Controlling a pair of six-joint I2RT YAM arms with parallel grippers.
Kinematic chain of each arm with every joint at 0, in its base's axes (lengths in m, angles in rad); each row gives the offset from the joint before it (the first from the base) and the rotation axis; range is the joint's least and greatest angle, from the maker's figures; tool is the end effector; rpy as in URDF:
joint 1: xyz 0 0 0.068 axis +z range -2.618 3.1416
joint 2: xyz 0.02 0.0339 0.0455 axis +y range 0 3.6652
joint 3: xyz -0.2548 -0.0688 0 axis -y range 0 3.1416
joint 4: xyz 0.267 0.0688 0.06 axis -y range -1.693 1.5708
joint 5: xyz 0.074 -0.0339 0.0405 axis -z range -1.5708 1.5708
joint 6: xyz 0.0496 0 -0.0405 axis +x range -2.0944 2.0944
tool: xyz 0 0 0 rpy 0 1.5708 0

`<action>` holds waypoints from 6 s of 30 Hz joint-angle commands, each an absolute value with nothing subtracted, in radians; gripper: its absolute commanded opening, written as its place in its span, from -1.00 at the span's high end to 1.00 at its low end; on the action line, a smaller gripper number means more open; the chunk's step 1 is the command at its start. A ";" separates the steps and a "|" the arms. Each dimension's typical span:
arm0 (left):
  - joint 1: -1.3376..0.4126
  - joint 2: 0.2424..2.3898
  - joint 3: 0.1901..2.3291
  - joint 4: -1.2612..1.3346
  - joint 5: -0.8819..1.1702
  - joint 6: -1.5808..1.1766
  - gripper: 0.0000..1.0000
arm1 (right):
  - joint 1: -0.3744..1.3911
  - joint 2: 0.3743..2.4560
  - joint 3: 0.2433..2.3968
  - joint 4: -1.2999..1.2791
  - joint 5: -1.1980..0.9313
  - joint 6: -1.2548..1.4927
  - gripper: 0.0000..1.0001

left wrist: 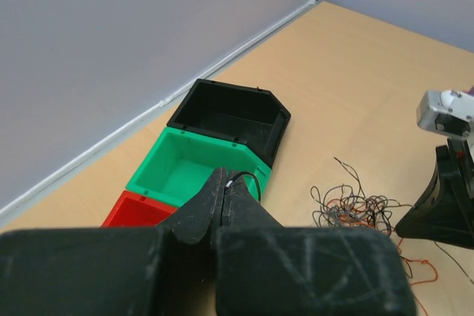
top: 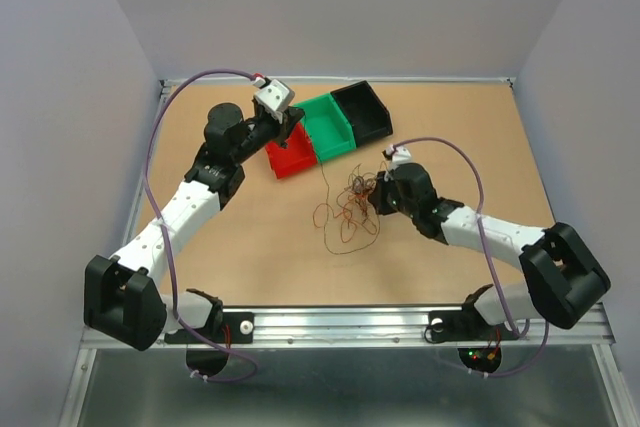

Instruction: Untangle the cables

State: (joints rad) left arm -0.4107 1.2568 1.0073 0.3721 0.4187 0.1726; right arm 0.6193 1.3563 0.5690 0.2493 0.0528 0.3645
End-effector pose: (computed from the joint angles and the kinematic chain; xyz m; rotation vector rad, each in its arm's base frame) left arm 0.2975 -0.1515 0.3626 0.7440 1.2772 -0.4962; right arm 0.2481 0.1736 0.1524 -0.2416 2.1400 0.5273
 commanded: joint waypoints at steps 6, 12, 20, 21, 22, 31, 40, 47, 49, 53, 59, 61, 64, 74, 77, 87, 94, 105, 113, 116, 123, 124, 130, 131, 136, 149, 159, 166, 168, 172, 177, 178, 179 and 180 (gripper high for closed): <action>-0.411 1.195 0.988 0.443 0.280 0.146 1.00 | 0.806 1.570 2.102 -0.574 0.270 0.143 0.99; -0.385 1.128 0.942 0.503 0.181 0.080 1.00 | 0.856 1.466 2.160 -0.501 0.234 0.152 0.99; -0.373 1.060 0.927 0.500 0.115 0.064 1.00 | 0.724 1.118 0.807 -0.063 0.338 0.557 0.99; -0.373 1.049 0.925 0.499 0.139 0.048 1.00 | 0.739 1.015 0.859 -0.060 0.284 0.507 0.99; -0.371 1.048 0.925 0.499 0.144 0.043 1.00 | 0.744 0.958 1.050 -0.058 0.238 0.485 0.99; -0.373 1.150 1.014 0.405 0.155 0.060 1.00 | 0.723 1.394 1.439 -0.589 0.551 0.445 0.85; -0.370 1.169 1.019 0.405 0.065 0.058 1.00 | 0.706 1.342 1.429 -0.424 0.617 0.390 0.90; -0.367 1.120 1.003 0.420 0.066 0.058 1.00 | 0.706 1.246 1.235 -0.361 0.666 0.408 0.22; -0.367 1.103 1.002 0.417 0.063 0.063 1.00 | 0.706 1.201 1.166 -0.313 0.643 0.399 0.93; -0.367 1.069 1.000 0.414 0.063 0.069 1.00 | 0.706 1.154 1.089 -0.246 0.586 0.387 0.61; -0.367 1.028 1.100 0.327 0.075 0.097 1.00 | 0.706 1.152 1.005 -0.202 0.624 0.403 -0.17; -0.367 1.020 1.155 0.298 0.046 0.098 1.00 | 0.704 1.154 0.986 -0.206 0.708 0.428 -0.68; -0.365 1.041 1.282 0.252 0.032 0.100 1.00 | 0.700 1.189 0.914 -0.228 0.695 0.460 -1.00; -0.364 1.252 1.919 0.012 -0.156 0.110 1.00 | 0.663 1.499 0.925 -0.495 0.725 0.652 -1.00; -0.361 1.221 1.893 0.038 -0.222 0.110 1.00 | 0.657 1.500 0.960 -0.629 0.816 0.724 -1.00; -0.360 1.050 1.709 0.115 -0.136 0.077 1.00 | 0.655 1.177 0.833 -0.347 0.570 0.506 -1.00; -0.360 1.008 1.486 0.164 0.221 -0.044 1.00 | 0.655 1.131 0.755 -0.025 0.059 0.257 -1.00; -0.359 1.072 1.709 0.089 0.126 -0.009 1.00 | 0.689 1.459 0.879 0.340 -0.278 0.009 -1.00; -0.360 1.164 1.943 0.003 0.107 -0.026 1.00 | 0.775 1.722 1.103 0.316 -0.186 -0.139 -0.98; -0.360 1.170 1.967 0.002 0.086 -0.017 1.00 | 0.779 1.789 1.157 0.321 -0.178 -0.137 -0.01; -0.338 1.193 1.760 0.055 -0.124 0.067 1.00 | 0.781 1.573 0.915 0.506 -0.233 -0.035 0.99; -0.321 1.212 1.684 0.081 -0.115 0.057 1.00 | 0.781 1.542 0.891 0.514 -0.238 -0.014 0.99; -0.167 1.307 1.386 0.228 0.229 -0.029 1.00 | 0.781 1.350 0.701 0.520 -0.204 0.092 0.99; -0.164 1.319 1.308 0.251 0.295 -0.034 1.00 | 0.781 1.339 0.681 0.531 -0.186 0.101 0.99; -0.170 1.406 1.215 0.299 0.818 -0.023 1.00 | 0.781 1.345 0.652 0.540 -0.109 0.149 0.99; -0.402 1.394 1.062 0.123 1.071 0.418 0.85 | 0.782 1.359 0.673 0.532 -0.019 0.218 0.99; -0.515 1.404 1.054 0.015 1.014 0.551 0.36 | 0.781 1.405 0.719 0.505 0.093 0.247 0.99; -0.515 1.431 1.081 -0.080 1.071 0.623 -0.21 | 0.781 1.417 0.724 0.505 0.140 0.244 0.99; -0.515 1.439 1.095 -0.101 1.078 0.643 -0.22 | 0.781 1.416 0.723 0.506 0.144 0.241 0.99; -0.515 1.466 1.121 -0.167 1.109 0.681 -0.27 | 0.781 1.416 0.721 0.506 0.141 0.236 0.99; -0.514 1.491 1.152 -0.202 1.129 0.693 -0.29 | 0.781 1.417 0.724 0.505 0.143 0.236 0.99; -0.514 1.497 1.158 -0.216 1.134 0.696 -0.29 | 0.781 1.419 0.724 0.505 0.146 0.235 0.99; -0.514 1.508 1.170 -0.227 1.152 0.703 -0.28 | 0.781 1.422 0.727 0.503 0.150 0.233 0.99; -0.514 1.512 1.180 -0.242 1.163 0.710 -0.29 | 0.781 1.425 0.729 0.503 0.153 0.229 0.99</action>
State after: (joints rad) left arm -0.5156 1.5063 1.1118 -0.1871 1.0851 0.6731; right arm 0.7795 1.4151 0.6647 0.4782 0.1246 0.2394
